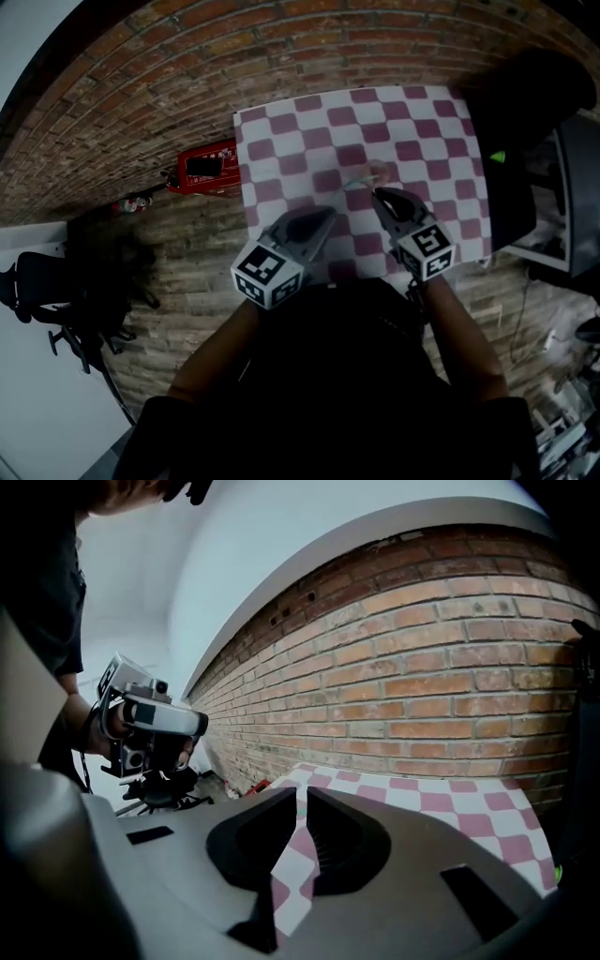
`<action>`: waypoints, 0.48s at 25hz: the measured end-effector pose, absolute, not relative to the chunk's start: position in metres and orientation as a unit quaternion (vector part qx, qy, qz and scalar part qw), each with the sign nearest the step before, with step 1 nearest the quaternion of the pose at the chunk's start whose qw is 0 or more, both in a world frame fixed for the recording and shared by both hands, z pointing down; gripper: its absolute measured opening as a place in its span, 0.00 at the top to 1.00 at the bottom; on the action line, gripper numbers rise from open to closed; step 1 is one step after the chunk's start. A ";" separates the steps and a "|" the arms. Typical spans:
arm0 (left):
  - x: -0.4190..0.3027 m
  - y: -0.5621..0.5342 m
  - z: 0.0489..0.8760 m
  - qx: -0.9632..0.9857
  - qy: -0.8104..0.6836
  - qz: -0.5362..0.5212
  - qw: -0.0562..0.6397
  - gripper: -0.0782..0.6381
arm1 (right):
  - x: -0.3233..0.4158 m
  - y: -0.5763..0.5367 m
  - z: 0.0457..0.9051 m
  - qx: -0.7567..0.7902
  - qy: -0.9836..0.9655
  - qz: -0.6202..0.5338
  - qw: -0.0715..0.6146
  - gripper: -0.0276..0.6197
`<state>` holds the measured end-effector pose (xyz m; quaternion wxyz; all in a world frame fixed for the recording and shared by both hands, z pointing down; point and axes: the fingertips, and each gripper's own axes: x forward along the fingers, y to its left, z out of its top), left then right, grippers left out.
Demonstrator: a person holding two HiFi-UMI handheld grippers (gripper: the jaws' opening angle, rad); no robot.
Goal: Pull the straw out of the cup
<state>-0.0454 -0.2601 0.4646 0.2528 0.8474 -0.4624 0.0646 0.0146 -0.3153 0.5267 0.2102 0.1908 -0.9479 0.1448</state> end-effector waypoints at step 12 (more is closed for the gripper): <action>-0.042 -0.278 0.477 0.827 -0.488 0.059 0.272 0.87 | -0.004 -0.333 0.572 0.100 -0.951 0.084 0.280 0.82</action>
